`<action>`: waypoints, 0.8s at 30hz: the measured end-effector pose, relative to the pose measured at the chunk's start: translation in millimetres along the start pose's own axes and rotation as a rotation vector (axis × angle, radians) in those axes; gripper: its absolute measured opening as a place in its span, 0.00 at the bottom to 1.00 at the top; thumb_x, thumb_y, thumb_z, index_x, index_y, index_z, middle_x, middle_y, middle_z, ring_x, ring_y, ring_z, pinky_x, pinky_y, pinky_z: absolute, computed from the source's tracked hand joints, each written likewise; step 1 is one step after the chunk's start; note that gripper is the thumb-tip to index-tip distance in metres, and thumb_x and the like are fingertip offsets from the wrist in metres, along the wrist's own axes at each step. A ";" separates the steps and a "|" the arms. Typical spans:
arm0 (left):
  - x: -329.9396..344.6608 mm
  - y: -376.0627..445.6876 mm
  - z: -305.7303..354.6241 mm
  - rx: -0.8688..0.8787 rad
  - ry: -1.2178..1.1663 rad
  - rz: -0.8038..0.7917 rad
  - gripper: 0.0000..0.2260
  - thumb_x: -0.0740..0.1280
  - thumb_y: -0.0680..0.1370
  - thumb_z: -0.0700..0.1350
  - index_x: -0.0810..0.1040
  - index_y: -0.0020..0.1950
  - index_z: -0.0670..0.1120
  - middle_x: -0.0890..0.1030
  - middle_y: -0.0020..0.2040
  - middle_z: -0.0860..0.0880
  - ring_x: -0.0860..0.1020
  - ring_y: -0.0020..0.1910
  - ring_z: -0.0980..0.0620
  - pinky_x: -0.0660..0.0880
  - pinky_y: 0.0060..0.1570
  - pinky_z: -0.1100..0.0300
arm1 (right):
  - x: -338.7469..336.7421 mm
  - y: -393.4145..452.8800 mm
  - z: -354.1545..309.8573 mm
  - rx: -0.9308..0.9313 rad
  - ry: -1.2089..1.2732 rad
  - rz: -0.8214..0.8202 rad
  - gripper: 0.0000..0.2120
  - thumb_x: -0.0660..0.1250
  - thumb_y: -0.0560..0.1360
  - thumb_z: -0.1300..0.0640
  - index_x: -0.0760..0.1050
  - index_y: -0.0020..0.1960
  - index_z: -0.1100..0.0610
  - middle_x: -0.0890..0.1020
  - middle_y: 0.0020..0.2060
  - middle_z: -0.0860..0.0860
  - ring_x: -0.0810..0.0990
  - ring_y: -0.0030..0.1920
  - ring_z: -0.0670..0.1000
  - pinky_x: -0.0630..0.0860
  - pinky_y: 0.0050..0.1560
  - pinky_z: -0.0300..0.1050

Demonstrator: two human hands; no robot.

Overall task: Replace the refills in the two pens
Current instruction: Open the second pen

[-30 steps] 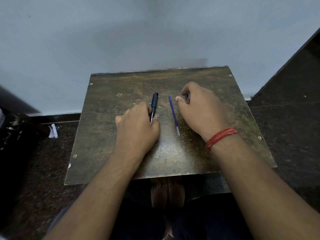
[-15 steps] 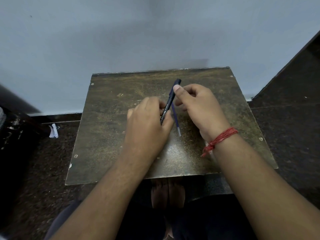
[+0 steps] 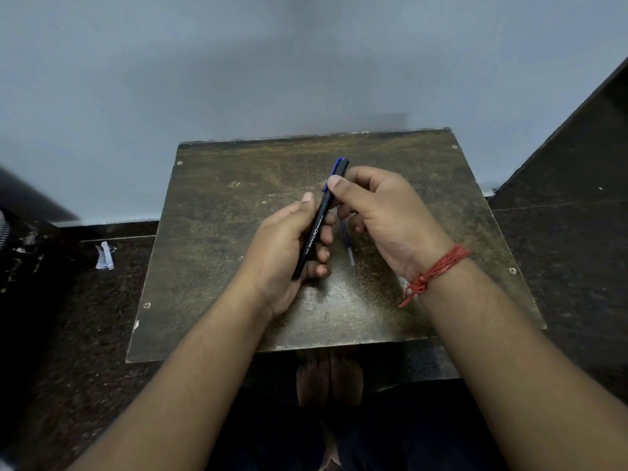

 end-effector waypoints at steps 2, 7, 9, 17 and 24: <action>0.9 1.3 -0.2 0.008 -0.005 -0.016 0.16 0.59 0.84 0.54 0.78 0.45 0.45 0.73 0.29 0.50 0.68 0.25 0.53 0.66 0.23 0.63 | 2.6 -0.9 -1.2 -0.007 0.012 -0.028 0.06 0.69 0.79 0.56 0.80 0.45 0.58 0.80 0.34 0.50 0.76 0.34 0.44 0.69 0.34 0.31; 6.0 1.0 -1.7 0.005 -0.052 -0.046 0.15 0.59 0.84 0.52 0.77 0.44 0.44 0.71 0.27 0.50 0.65 0.22 0.56 0.62 0.20 0.66 | 7.2 -2.0 -0.3 -0.009 0.067 -0.058 0.05 0.70 0.78 0.58 0.80 0.44 0.58 0.78 0.31 0.51 0.75 0.32 0.45 0.70 0.34 0.32; 5.6 1.5 -1.1 0.026 -0.047 -0.038 0.15 0.60 0.83 0.52 0.77 0.43 0.44 0.70 0.26 0.49 0.64 0.20 0.57 0.61 0.19 0.67 | 3.9 0.4 2.4 -0.001 0.093 -0.029 0.05 0.70 0.77 0.57 0.80 0.45 0.59 0.78 0.33 0.54 0.76 0.35 0.49 0.70 0.36 0.38; 13.3 -1.0 2.1 0.057 0.041 -0.048 0.16 0.58 0.85 0.50 0.75 0.42 0.43 0.66 0.23 0.51 0.59 0.18 0.57 0.56 0.19 0.70 | -16.7 4.7 6.1 0.028 0.390 0.175 0.08 0.64 0.80 0.64 0.78 0.43 0.60 0.78 0.35 0.56 0.73 0.32 0.50 0.68 0.35 0.42; 10.5 -6.4 -3.8 0.007 -0.040 -0.025 0.15 0.57 0.85 0.48 0.75 0.44 0.42 0.68 0.25 0.50 0.60 0.19 0.57 0.57 0.18 0.68 | -71.3 2.0 -0.4 -0.081 -0.147 0.341 0.05 0.66 0.79 0.57 0.80 0.46 0.53 0.81 0.37 0.46 0.79 0.37 0.46 0.74 0.38 0.40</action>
Point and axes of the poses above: each hand's wrist, its own y-axis towards the middle knuckle, its own x-axis out of the palm, z = x × y, the point moved 10 cm from there along y, towards the middle knuckle
